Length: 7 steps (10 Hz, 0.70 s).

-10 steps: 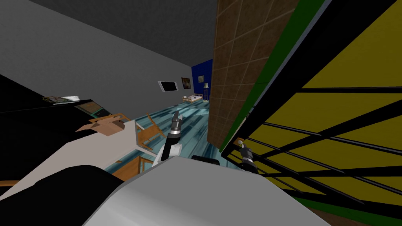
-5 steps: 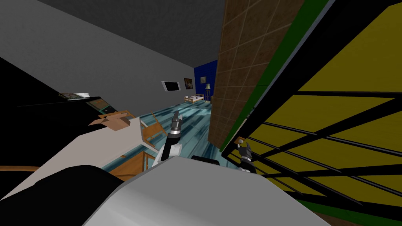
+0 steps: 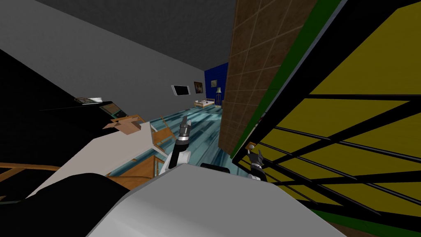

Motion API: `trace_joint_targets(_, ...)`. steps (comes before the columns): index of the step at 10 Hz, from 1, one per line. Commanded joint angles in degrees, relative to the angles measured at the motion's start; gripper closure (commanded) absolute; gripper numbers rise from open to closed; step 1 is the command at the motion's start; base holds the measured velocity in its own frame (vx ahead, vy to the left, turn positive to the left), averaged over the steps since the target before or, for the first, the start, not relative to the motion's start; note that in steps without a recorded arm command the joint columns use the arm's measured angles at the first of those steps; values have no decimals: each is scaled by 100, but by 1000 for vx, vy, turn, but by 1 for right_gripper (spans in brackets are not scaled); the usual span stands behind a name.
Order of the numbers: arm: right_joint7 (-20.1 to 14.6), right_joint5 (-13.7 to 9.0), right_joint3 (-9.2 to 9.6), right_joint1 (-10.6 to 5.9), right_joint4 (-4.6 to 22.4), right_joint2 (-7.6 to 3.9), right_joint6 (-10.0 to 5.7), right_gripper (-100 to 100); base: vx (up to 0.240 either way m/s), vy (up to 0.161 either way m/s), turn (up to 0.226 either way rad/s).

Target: Pull the door open

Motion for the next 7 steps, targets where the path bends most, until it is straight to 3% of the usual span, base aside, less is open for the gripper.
trace_joint_targets(1,-223,-71,23,0,-24,20,5,-100,-53,1,21)
trace_joint_targets(7,-1135,-554,187,-12,-146,143,13,-100,-53,-7,40)
